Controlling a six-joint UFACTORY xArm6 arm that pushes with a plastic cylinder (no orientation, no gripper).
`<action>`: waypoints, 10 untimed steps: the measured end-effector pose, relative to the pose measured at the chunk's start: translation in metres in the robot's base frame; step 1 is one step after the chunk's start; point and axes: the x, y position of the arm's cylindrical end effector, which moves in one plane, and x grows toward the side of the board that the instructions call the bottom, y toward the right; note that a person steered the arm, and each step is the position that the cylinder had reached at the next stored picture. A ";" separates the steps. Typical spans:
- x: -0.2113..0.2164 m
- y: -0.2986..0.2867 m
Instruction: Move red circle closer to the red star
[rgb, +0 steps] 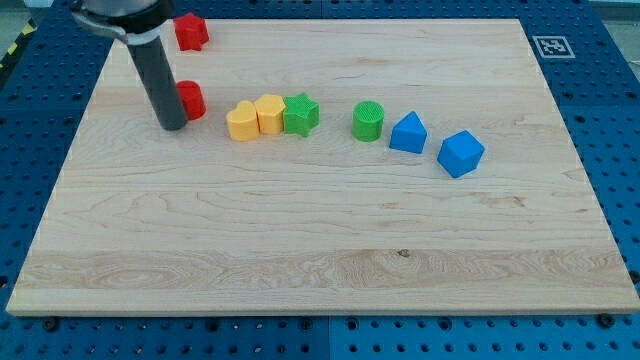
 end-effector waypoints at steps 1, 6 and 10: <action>-0.034 -0.006; -0.042 0.039; -0.052 0.057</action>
